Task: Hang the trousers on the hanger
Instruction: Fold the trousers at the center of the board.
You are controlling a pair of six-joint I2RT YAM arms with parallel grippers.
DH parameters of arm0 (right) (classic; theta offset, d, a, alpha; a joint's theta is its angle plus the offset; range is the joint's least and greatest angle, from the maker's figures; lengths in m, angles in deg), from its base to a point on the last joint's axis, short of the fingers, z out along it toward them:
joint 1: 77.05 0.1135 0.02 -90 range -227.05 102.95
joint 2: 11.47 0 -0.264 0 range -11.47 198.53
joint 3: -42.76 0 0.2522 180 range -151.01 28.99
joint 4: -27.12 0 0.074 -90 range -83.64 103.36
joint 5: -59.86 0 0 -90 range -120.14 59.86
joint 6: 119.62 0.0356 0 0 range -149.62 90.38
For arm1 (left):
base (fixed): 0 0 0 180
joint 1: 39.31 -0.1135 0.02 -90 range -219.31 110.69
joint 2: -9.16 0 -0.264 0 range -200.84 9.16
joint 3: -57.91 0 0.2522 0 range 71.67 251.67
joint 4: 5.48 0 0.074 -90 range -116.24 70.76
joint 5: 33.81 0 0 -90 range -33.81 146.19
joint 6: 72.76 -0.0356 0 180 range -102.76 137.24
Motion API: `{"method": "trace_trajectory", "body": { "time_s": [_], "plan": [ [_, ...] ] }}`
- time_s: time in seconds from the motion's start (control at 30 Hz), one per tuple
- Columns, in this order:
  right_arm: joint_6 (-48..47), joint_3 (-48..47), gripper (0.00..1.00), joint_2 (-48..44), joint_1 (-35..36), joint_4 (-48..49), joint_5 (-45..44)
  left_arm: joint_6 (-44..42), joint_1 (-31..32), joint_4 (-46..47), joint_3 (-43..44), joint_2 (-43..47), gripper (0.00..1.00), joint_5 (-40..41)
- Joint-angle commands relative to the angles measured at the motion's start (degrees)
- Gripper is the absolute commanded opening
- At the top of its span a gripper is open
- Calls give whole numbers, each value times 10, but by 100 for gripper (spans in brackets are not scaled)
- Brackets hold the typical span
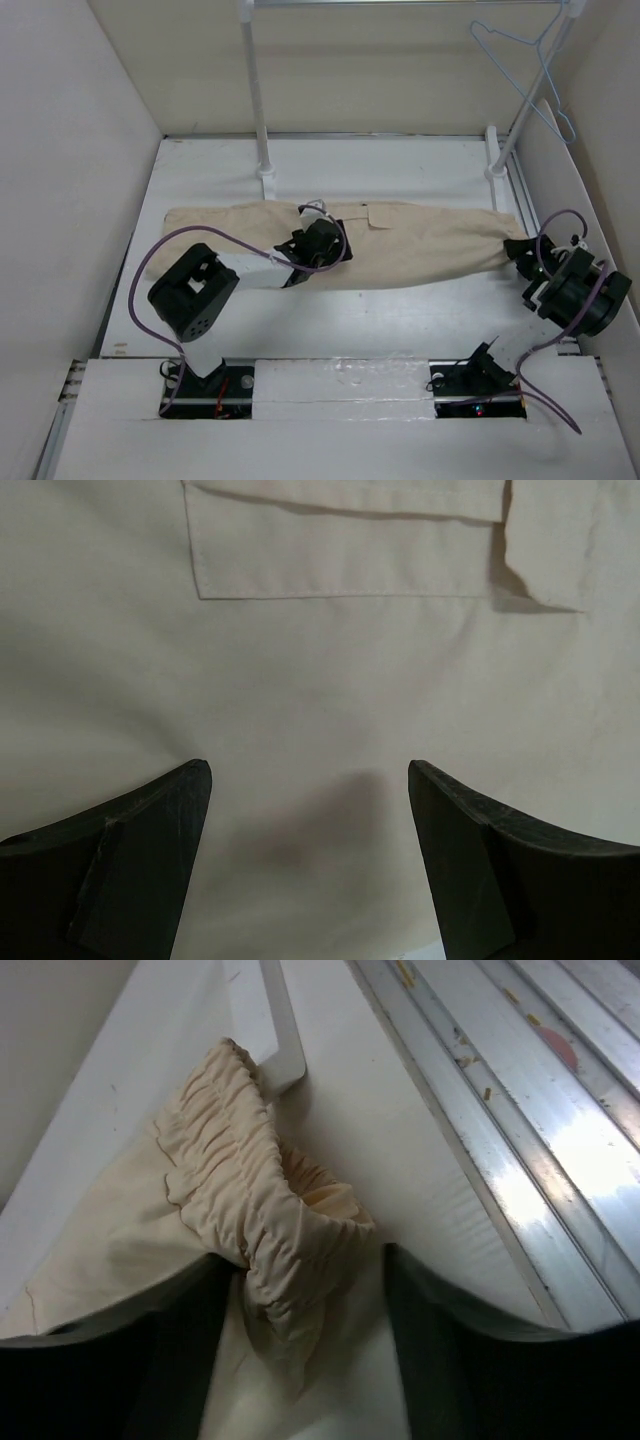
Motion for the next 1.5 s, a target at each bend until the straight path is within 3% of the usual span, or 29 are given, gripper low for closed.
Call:
{"method": "trace_trajectory", "body": {
  "time_s": [0.0,0.03,0.17,0.23,0.33,0.43,0.47,0.57,0.7,0.83,0.93,0.97,1.07,1.17,1.2,1.27,1.3,1.4,1.47],
  "plan": [
    [80,-4,68,57,27,147,20,3,-6,30,-23,14,76,13],
    [95,-3,52,66,40,171,18,4,-11,33,-27,13,76,13],
    [165,19,8,88,54,319,3,12,-28,41,-46,-7,76,-2],
    [175,34,0,48,49,318,-6,13,-28,40,-48,-17,76,-5],
    [151,43,0,-40,37,249,-19,14,-8,38,-52,-20,76,-1],
    [59,16,0,-218,37,27,-52,19,20,30,-43,-21,76,4],
    [31,-8,0,-318,37,-97,-67,22,25,31,-43,-22,76,-2],
    [-91,-90,0,-477,37,-268,-145,45,58,46,-45,-31,75,-15],
    [-125,-174,0,-472,37,-332,-89,58,92,48,-20,-51,75,-21],
    [-109,-236,0,-456,37,-305,-19,77,135,58,59,-96,75,-46],
    [-158,-309,0,-454,75,-372,-9,87,141,54,114,-126,75,-74],
    [-166,-319,0,-451,118,-375,-7,87,141,52,120,-125,75,-77],
    [-209,-361,0,-441,189,-416,-12,88,130,49,78,-62,75,-51],
    [-273,-395,0,-436,280,-457,-47,87,91,87,-21,98,75,-18],
    [-280,-402,0,-434,321,-459,-61,77,67,79,-48,187,76,-4],
    [-281,-409,0,-423,365,-453,-67,60,37,46,-60,268,76,7],
    [-282,-417,0,-416,420,-455,-81,54,4,11,-65,340,76,13],
    [-292,-442,0,-387,521,-456,-169,40,-69,-45,-83,457,76,-32],
    [-300,-464,0,-364,626,-466,-218,30,-145,-80,-89,505,76,-76]
  ]
}}
